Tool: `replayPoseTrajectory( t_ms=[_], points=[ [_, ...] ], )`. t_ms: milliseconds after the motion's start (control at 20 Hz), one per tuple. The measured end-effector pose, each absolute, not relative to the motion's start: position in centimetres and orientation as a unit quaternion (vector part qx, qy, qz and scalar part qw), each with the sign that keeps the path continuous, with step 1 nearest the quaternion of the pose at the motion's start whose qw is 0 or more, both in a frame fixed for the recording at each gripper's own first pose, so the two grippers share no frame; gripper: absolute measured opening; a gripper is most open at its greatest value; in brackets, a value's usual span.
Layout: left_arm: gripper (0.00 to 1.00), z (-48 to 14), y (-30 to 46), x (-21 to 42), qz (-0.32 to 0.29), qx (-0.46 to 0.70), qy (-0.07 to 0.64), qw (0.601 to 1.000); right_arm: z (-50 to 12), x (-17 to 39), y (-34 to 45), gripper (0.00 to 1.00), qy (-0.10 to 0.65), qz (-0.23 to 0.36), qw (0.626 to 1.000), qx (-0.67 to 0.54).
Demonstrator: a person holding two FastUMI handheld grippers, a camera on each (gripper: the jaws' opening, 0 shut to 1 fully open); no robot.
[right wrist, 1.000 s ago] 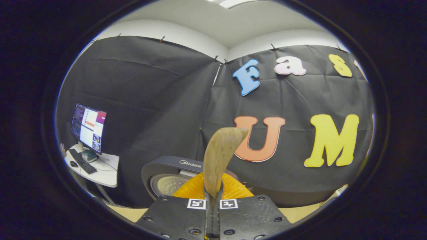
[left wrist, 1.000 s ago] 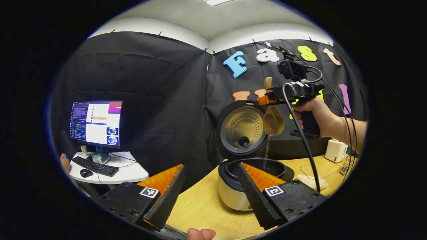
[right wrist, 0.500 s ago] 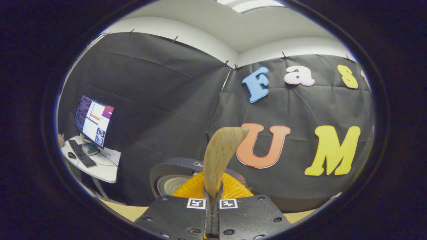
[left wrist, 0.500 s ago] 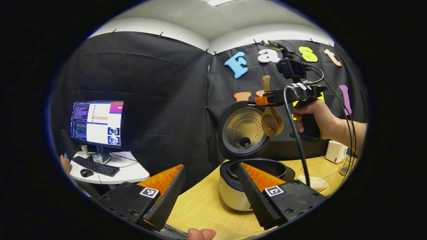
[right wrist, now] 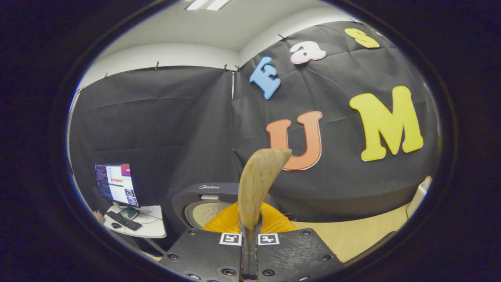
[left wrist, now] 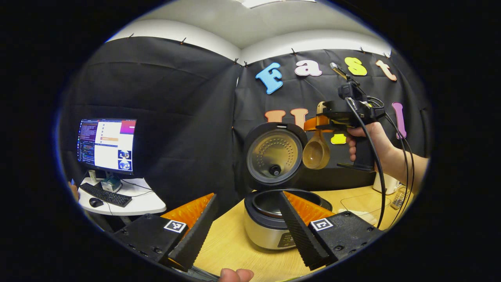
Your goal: Close the left gripper, press the button to open the rice cooker; take a wooden spoon from the chopstick holder with the right hand, scoop a spoonful of rice and pour it into the rice cooker, then put the wooden spoon back into the chopstick holder.
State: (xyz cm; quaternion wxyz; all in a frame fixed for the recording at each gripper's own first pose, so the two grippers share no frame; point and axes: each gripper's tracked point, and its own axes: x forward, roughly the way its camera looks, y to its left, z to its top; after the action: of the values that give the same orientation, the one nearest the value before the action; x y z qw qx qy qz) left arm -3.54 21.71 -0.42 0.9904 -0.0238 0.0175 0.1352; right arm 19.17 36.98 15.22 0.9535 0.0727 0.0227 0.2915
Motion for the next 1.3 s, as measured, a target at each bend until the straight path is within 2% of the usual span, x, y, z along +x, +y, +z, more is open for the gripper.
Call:
replayPoseTrajectory(
  t_ms=[250, 550, 700, 1050, 1300],
  points=[
    [0.99, -0.3, 18.9, -2.6, 0.109, -0.037, 0.017, 0.993, 16.6, 19.7, 26.5, 0.0, 0.014, 0.237, 0.964, 0.116],
    [0.99, -0.2, 15.2, -1.7, 0.083, -0.014, 0.021, 0.996, 16.4, 19.0, 11.5, 0.0, -0.001, 0.143, 0.981, 0.133],
    [0.99, 0.2, 13.8, -1.5, 0.083, 0.002, 0.019, 0.996, 15.6, 18.2, 3.6, 0.0, -0.017, 0.076, 0.991, 0.108],
    [0.99, 1.3, 11.0, -1.3, 0.058, -0.011, 0.001, 0.998, 11.7, 16.0, -11.3, 0.0, -0.003, -0.027, 0.993, 0.113],
    [0.99, 1.3, 10.6, -1.4, 0.054, -0.008, 0.001, 0.999, 7.4, 15.4, -16.3, 0.0, 0.027, -0.066, 0.989, 0.127]
  ],
)
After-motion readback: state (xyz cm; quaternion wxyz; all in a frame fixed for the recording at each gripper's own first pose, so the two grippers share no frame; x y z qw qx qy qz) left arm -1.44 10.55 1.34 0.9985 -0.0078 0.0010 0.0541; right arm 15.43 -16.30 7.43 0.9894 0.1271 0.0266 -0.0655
